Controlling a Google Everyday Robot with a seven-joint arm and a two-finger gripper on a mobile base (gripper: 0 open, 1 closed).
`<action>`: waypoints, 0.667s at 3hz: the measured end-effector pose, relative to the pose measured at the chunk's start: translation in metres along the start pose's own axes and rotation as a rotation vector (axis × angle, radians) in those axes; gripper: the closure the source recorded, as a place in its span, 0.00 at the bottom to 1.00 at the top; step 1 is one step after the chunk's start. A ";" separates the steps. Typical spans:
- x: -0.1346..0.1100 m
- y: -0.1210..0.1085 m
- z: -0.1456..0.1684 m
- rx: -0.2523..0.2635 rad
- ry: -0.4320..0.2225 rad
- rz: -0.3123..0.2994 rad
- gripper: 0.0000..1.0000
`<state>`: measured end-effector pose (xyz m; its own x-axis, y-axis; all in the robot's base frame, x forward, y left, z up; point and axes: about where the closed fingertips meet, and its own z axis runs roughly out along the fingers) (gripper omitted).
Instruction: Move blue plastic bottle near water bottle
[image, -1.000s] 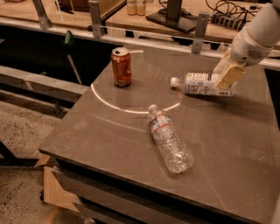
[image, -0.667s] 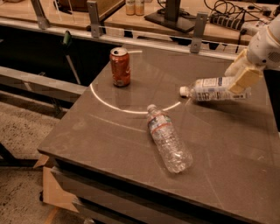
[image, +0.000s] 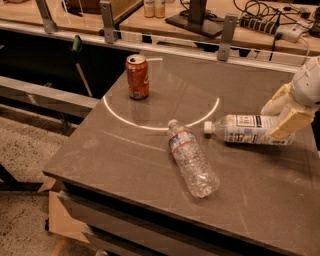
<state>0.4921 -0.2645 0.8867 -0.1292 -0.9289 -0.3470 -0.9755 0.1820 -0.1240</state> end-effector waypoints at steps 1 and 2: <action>-0.008 0.025 0.005 -0.016 0.022 -0.032 0.85; -0.013 0.036 0.004 -0.014 0.037 -0.030 0.62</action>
Offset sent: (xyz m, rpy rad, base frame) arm -0.0469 0.0267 -0.0028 -0.0570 0.0178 0.0188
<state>0.4592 -0.2442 0.8829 -0.1064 -0.9453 -0.3083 -0.9813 0.1499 -0.1209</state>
